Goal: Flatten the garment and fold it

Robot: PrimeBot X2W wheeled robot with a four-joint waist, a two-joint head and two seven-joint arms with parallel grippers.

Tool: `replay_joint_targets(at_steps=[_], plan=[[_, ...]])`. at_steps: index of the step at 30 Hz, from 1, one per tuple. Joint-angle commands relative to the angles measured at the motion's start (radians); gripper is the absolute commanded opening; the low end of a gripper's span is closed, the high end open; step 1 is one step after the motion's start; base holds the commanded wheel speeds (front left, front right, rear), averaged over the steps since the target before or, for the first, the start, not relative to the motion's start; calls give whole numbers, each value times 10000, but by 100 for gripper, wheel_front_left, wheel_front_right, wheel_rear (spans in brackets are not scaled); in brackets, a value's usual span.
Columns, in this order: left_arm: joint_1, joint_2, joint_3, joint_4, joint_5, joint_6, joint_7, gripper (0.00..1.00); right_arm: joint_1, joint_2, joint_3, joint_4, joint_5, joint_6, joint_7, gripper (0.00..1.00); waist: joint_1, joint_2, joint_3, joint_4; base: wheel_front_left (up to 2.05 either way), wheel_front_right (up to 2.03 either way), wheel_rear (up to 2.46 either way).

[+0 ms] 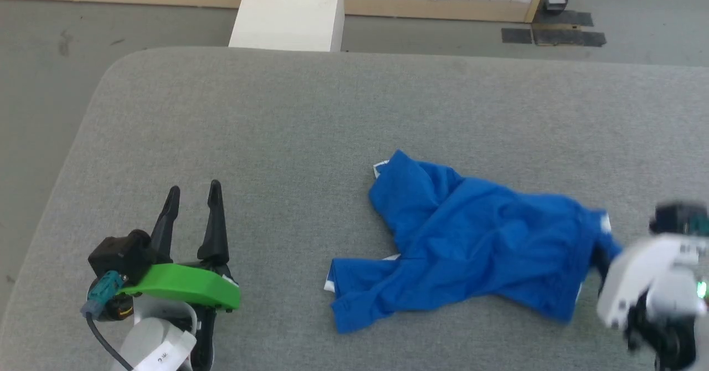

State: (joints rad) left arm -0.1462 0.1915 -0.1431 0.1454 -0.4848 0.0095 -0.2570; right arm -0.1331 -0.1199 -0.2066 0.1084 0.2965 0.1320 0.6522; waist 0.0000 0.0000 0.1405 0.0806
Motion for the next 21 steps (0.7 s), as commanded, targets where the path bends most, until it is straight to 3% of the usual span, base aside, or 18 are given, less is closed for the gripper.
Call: replay_joint_targets(at_steps=[1,4,5,6,16,21], plan=[[30,-36,7,48,-93,-47,16,100,433,204,-118,-117,-43,-13,179,0,0,0,-61,-57,0,0,0],[55,-44,-10,105,-166,-39,102,100,1009,402,-289,-204,-47,-13,365,0,0,0,-120,-132,0,0,0],[62,-43,-13,115,-182,-31,123,100,1104,455,-293,-258,-21,-13,296,10,0,0,-133,-157,0,0,0],[69,-47,-21,130,-210,-36,152,100,1147,491,-330,-304,-7,-13,179,100,0,0,-155,-180,0,0,0],[293,-111,-123,172,-480,42,576,100,793,676,-1109,-974,265,-13,-2433,100,0,0,-618,-498,0,0,0],[13,-241,-419,319,-604,-102,972,100,766,691,-1404,-974,143,-13,-2869,100,0,0,-704,-707,0,0,0]])
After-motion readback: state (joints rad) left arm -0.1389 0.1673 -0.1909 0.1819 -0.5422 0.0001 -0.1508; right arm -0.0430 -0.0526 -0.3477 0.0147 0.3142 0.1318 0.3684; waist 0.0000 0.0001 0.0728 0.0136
